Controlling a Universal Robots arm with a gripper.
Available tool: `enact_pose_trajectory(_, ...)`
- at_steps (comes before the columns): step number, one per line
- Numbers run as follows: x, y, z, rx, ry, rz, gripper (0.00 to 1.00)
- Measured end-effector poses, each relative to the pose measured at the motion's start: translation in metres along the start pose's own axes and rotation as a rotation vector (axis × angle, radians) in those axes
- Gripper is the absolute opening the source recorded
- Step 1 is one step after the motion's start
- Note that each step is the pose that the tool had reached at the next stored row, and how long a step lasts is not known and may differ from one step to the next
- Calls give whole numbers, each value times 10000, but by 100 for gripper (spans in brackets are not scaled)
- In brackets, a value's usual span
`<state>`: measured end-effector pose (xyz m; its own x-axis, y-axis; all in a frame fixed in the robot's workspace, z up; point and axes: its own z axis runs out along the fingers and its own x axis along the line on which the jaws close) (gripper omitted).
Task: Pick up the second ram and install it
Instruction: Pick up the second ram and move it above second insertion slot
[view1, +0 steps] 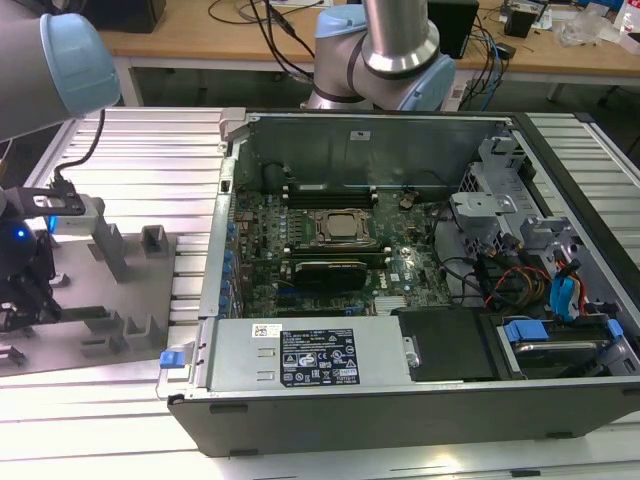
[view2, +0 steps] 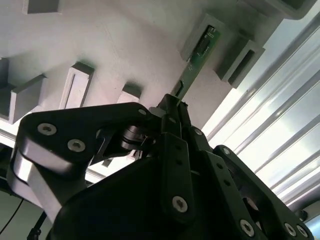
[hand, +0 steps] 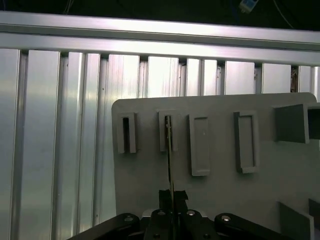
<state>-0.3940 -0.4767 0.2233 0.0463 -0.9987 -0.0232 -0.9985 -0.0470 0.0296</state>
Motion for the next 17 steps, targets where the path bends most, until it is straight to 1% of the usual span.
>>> enact_pose_trajectory(2,-3,2,-64,0,2,0,14)
enact_pose_trajectory(4,-7,4,-151,0,2,1,14)
enact_pose_trajectory(7,-27,6,-209,1,3,3,14)
enact_pose_trajectory(9,-56,6,-264,-1,14,1,14)
enact_pose_trajectory(14,-58,9,-362,-1,14,1,14)
enact_pose_trajectory(16,-60,11,-430,-1,13,1,14)
enact_pose_trajectory(17,-61,12,-480,0,13,1,14)
